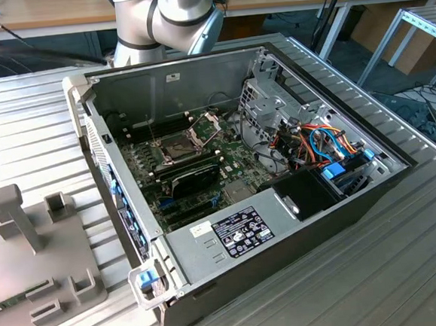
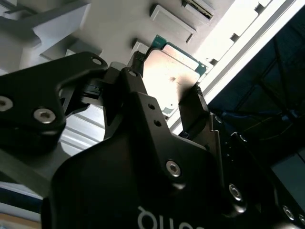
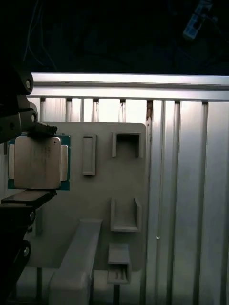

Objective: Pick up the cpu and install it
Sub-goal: 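Pick up the cpu and move it towards the insertion slot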

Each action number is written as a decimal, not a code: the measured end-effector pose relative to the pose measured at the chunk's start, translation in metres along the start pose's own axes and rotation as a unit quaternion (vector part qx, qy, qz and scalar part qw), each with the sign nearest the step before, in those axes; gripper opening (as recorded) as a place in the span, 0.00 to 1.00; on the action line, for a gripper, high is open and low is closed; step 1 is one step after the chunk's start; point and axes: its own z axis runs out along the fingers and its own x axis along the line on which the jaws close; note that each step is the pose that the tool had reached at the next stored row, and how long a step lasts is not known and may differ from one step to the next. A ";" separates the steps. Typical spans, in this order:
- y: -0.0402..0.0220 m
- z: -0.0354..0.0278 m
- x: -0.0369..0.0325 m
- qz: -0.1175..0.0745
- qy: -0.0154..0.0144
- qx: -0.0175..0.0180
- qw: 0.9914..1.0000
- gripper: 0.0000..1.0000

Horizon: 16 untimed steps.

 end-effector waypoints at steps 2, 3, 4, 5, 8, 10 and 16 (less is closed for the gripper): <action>0.0000 -0.0076 -0.0002 0.000 -0.001 0.000 1.000 0.55; 0.0000 -0.0110 -0.0002 0.000 -0.001 0.000 1.000 0.55; 0.0000 -0.0155 -0.0003 0.000 -0.002 0.000 1.000 0.55; 0.0000 -0.0194 -0.0004 0.000 -0.003 0.000 1.000 0.55; 0.0000 -0.0318 -0.0006 0.000 -0.005 0.000 1.000 0.55; 0.0000 -0.0423 -0.0008 0.000 -0.006 0.000 1.000 0.55; 0.0001 -0.0639 -0.0012 0.000 -0.009 0.000 1.000 0.55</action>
